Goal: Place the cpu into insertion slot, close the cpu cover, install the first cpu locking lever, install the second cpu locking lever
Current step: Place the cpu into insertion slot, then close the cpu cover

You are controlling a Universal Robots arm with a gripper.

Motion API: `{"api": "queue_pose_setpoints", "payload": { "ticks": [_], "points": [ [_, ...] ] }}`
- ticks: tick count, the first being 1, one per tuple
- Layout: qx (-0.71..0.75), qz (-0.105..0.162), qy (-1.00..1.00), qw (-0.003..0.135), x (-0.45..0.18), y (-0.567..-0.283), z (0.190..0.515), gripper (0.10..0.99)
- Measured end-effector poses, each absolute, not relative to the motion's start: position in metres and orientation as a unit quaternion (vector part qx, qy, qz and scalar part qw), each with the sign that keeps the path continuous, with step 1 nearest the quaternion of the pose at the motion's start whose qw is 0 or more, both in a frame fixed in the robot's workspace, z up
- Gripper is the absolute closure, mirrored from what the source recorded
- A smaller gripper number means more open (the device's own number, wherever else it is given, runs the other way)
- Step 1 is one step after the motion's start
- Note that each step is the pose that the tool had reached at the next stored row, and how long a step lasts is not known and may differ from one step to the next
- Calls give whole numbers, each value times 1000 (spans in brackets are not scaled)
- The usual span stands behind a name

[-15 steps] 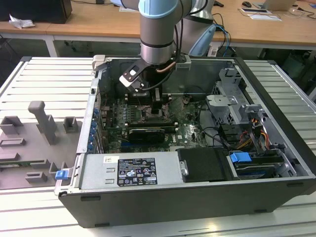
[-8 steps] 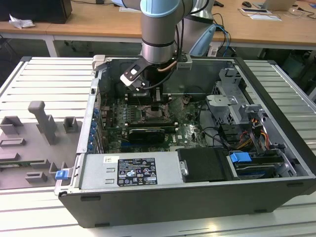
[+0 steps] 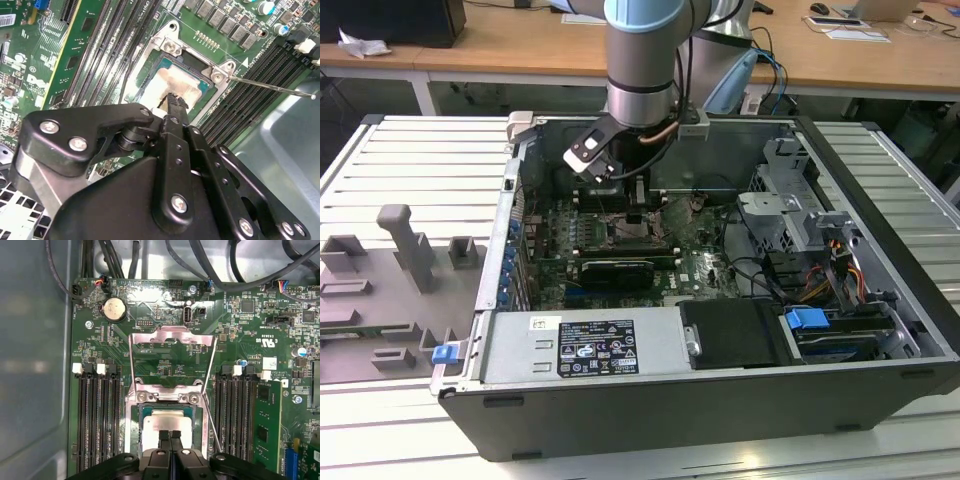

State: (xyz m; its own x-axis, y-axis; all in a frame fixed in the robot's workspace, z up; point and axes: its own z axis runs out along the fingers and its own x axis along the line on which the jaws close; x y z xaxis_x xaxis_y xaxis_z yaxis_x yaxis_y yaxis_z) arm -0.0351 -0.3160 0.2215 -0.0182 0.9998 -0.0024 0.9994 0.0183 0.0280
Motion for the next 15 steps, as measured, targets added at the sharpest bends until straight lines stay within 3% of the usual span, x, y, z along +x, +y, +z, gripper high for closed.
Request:
{"api": "queue_pose_setpoints", "payload": {
  "ticks": [15],
  "points": [
    [701,9,713,11,-35,-316,241,980]
  ]
}}
